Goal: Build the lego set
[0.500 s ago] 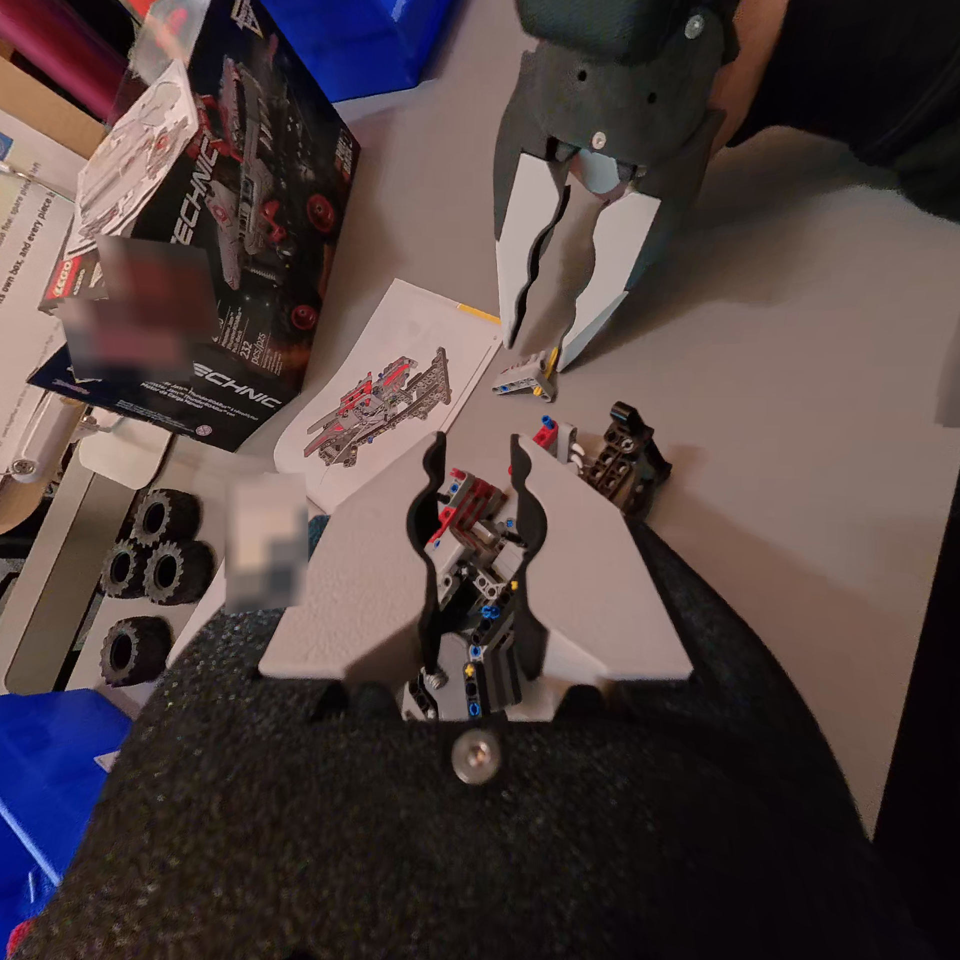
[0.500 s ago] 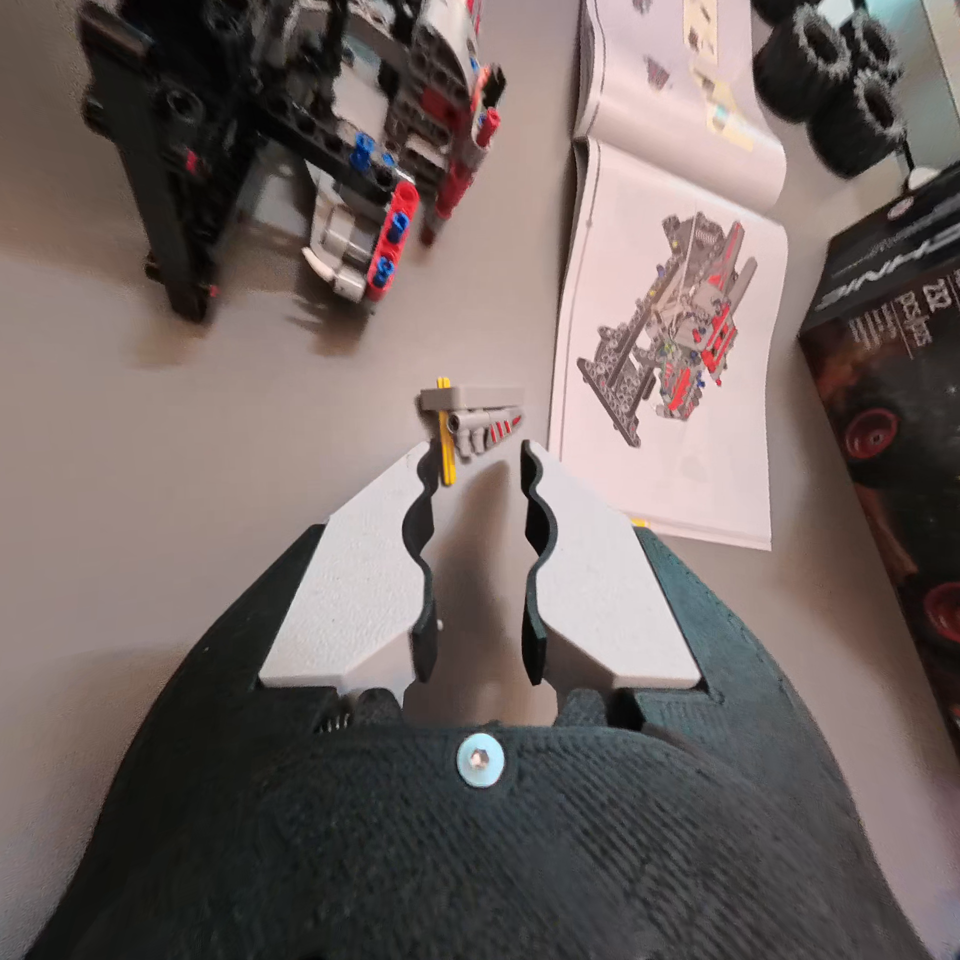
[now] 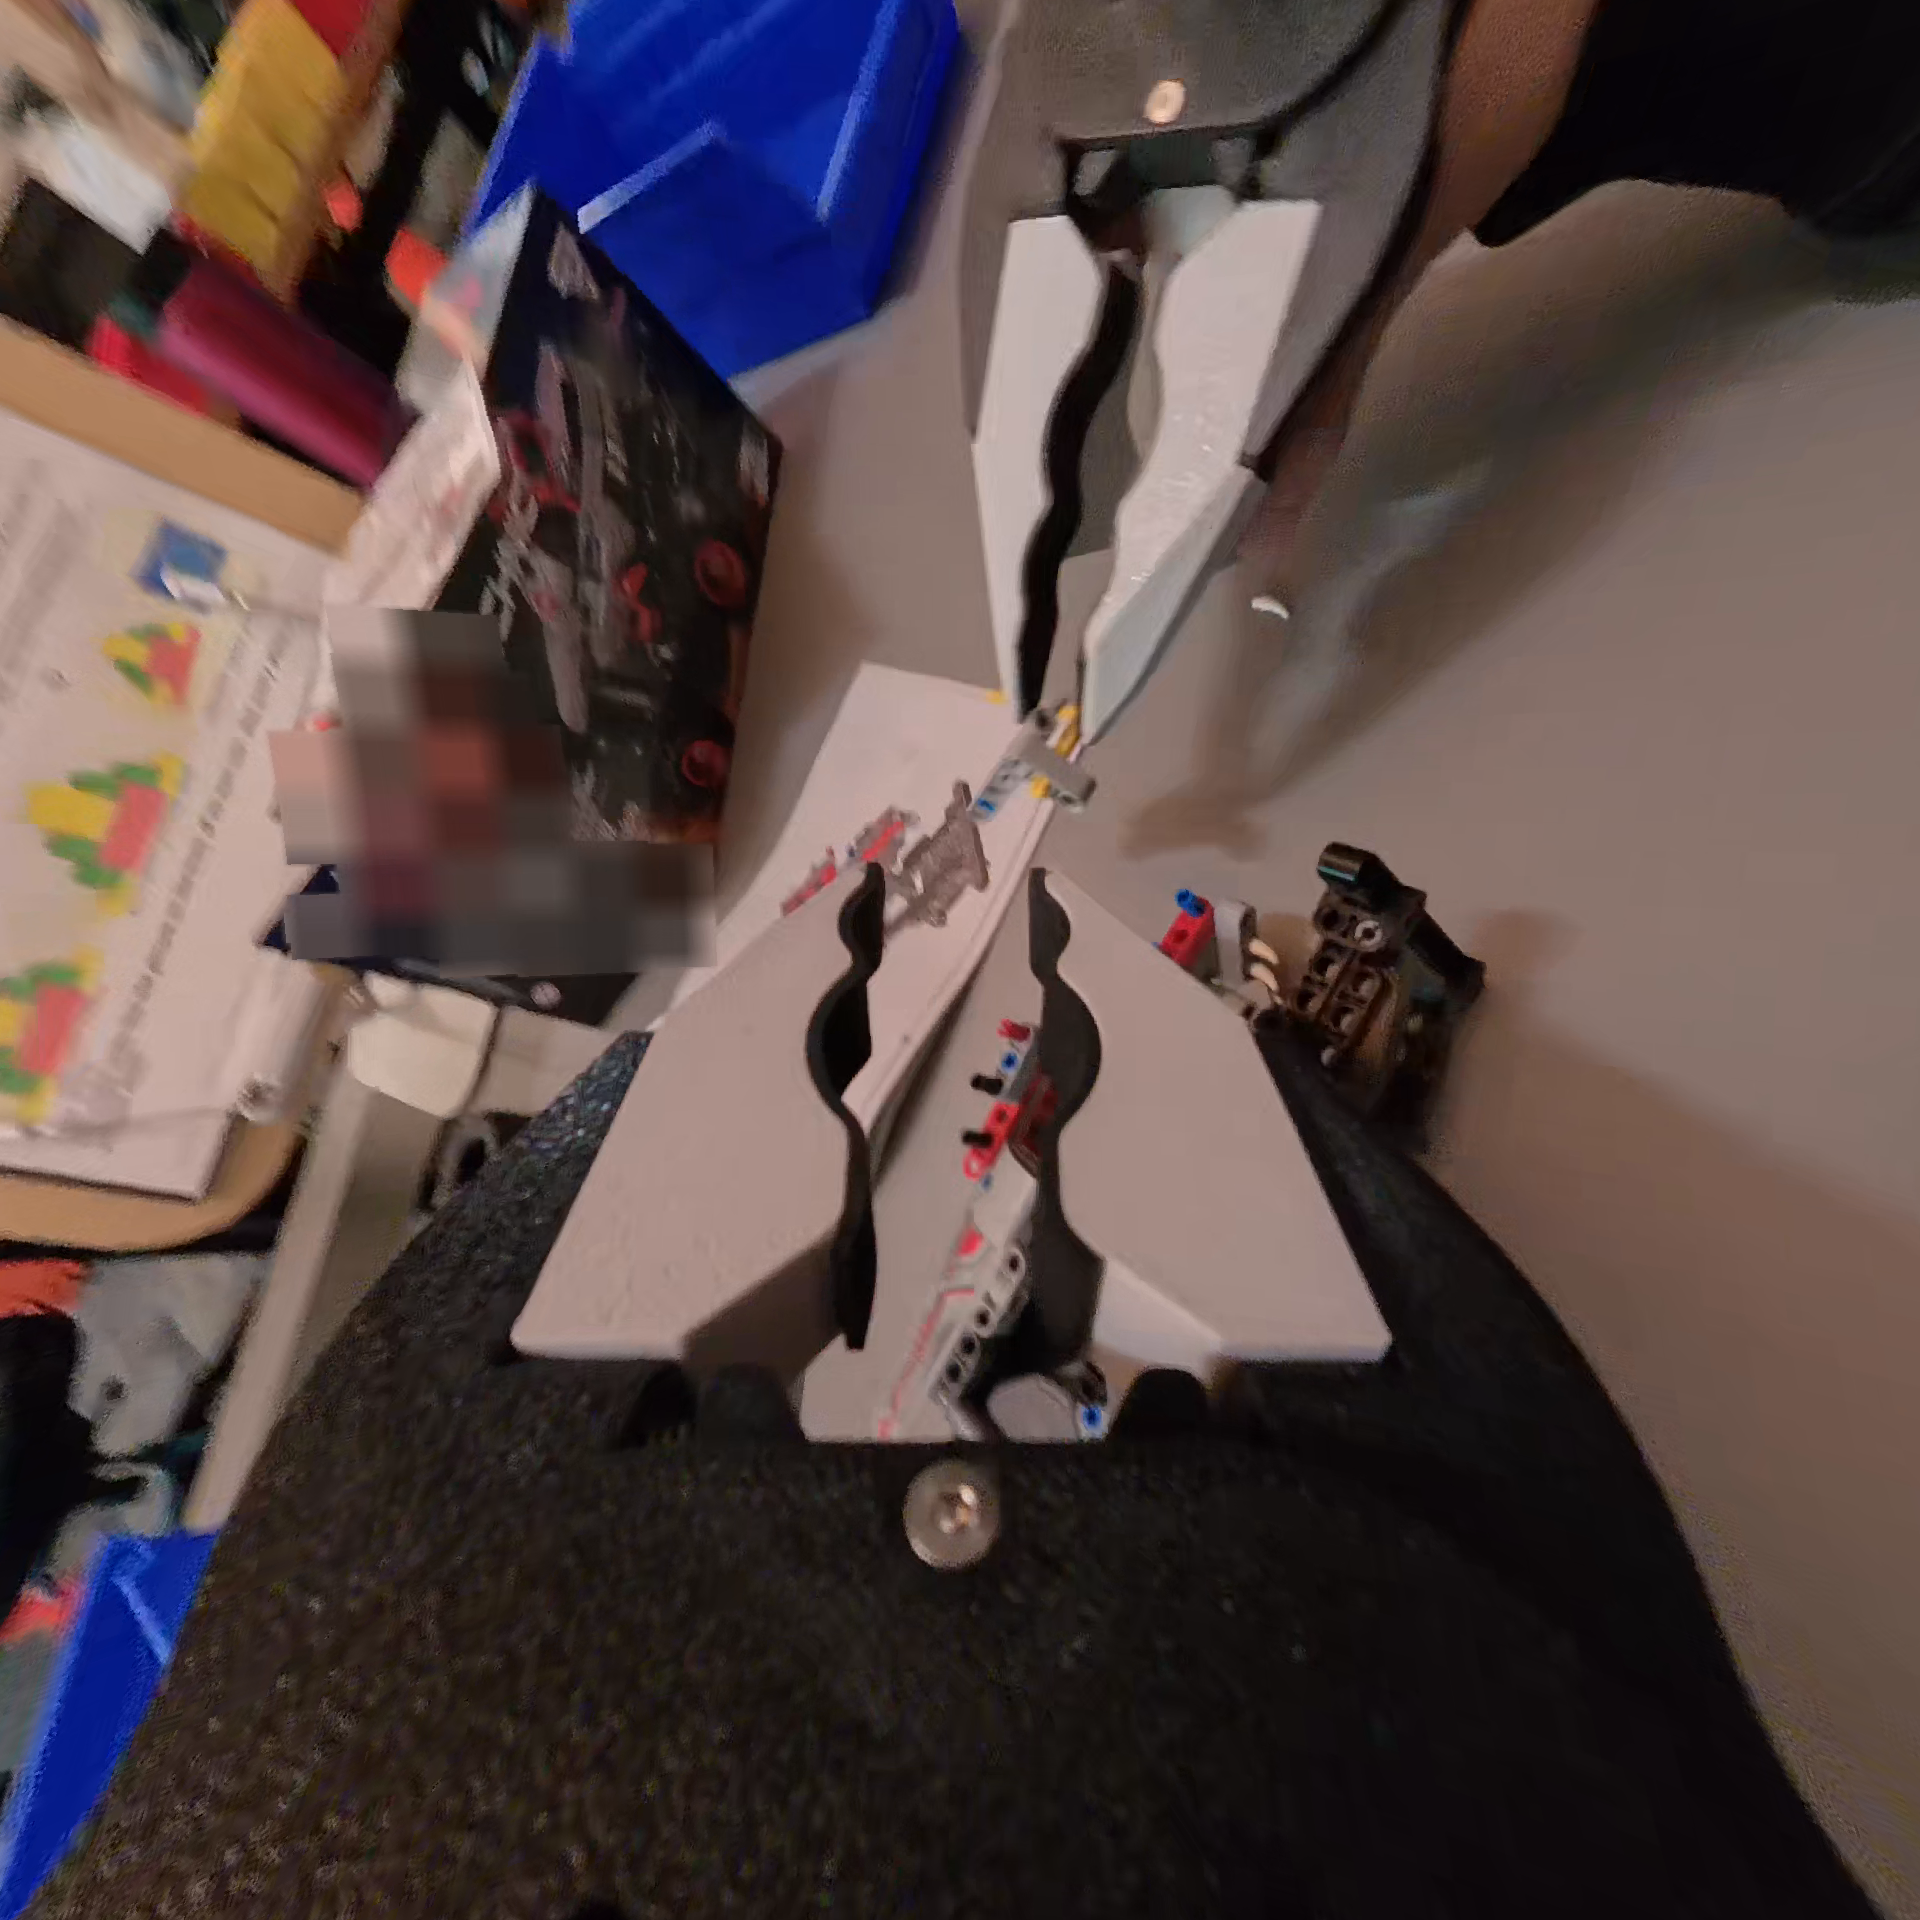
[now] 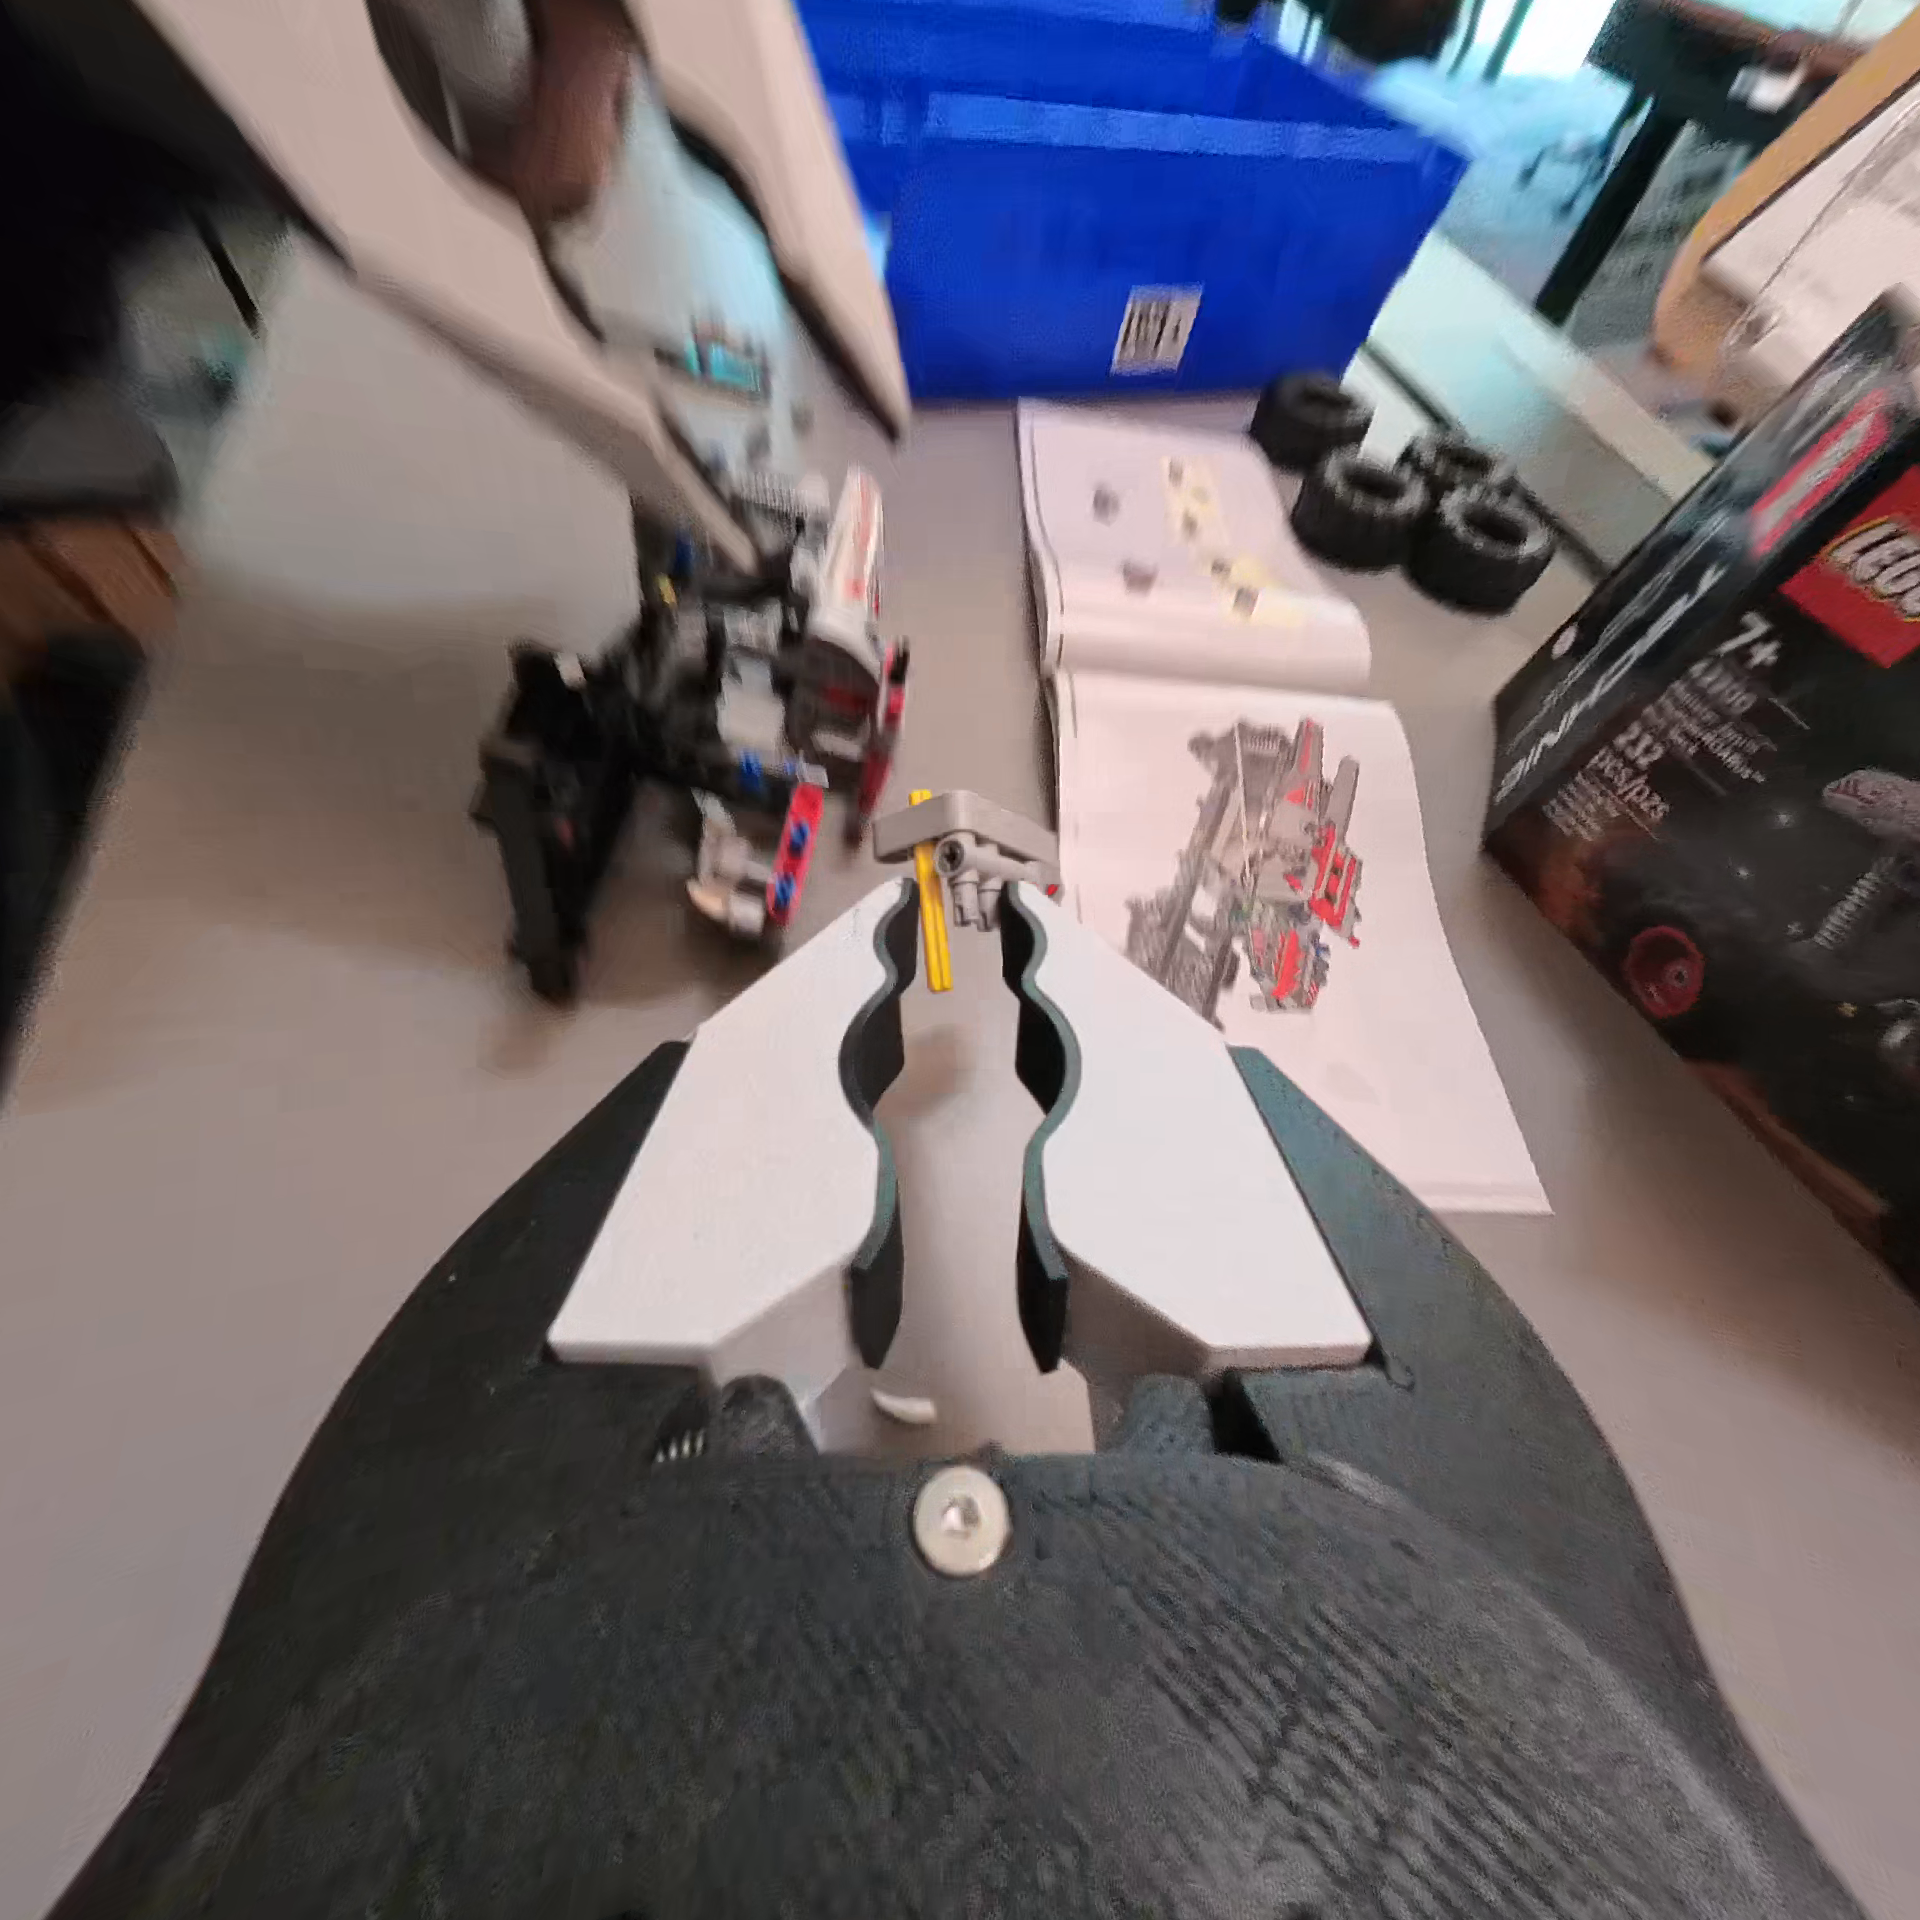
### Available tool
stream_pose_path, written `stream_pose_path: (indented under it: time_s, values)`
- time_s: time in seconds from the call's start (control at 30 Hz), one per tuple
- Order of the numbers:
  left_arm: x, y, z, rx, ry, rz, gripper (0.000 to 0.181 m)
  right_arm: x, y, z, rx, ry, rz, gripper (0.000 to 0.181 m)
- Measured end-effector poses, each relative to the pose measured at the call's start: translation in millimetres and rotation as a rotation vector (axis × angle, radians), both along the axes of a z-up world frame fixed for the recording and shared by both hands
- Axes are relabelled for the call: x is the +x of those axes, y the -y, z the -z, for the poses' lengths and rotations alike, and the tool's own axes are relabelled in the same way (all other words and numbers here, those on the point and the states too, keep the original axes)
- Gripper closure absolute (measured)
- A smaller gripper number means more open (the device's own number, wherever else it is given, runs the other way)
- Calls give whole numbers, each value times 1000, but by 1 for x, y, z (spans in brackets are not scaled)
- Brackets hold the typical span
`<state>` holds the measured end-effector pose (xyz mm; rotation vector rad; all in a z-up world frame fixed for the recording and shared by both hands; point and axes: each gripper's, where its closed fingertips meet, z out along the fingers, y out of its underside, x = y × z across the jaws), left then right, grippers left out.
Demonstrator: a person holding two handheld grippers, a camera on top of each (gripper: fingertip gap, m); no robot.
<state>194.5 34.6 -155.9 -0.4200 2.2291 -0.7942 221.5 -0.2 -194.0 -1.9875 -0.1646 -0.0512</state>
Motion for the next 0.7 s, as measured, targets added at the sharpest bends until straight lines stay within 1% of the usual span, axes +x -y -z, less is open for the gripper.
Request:
stream_pose_path:
  time_s: [0.03, 0.1, 0.13, 0.23, 0.3, 0.37, 0.43, 0.53, 0.6, 0.7]
  values:
    - [1, 4, -3, 24, 51, 31, 154, -1, -1, -13, 71, -62, 8, 168]
    - [3, 10, -12, 95, 184, 66, 149, -1, 0, -37, 184, -205, 21, 168]
    - [3, 12, -16, 135, 252, 73, 147, 2, 1, -47, 238, -249, 39, 168]
    - [4, 14, -30, 243, 429, 44, 140, 3, 3, -67, 331, -341, 55, 168]
    - [5, 16, -37, 287, 521, 1, 135, 3, 2, -79, 380, -347, 68, 168]
    - [8, 14, -46, 332, 612, -71, 138, -2, -2, -93, 437, -309, 73, 168]
    - [10, 10, -53, 357, 679, -137, 142, -10, -6, -105, 462, -235, 71, 168]
    - [5, 11, -67, 276, 738, -190, 148, -20, -12, -112, 420, -67, 114, 168]
    - [-2, 11, -81, 235, 794, -220, 158, -24, -15, -114, 387, 26, 145, 168]
    - [-8, 13, -88, 185, 802, -227, 173, -32, -18, -125, 409, 77, 163, 168]
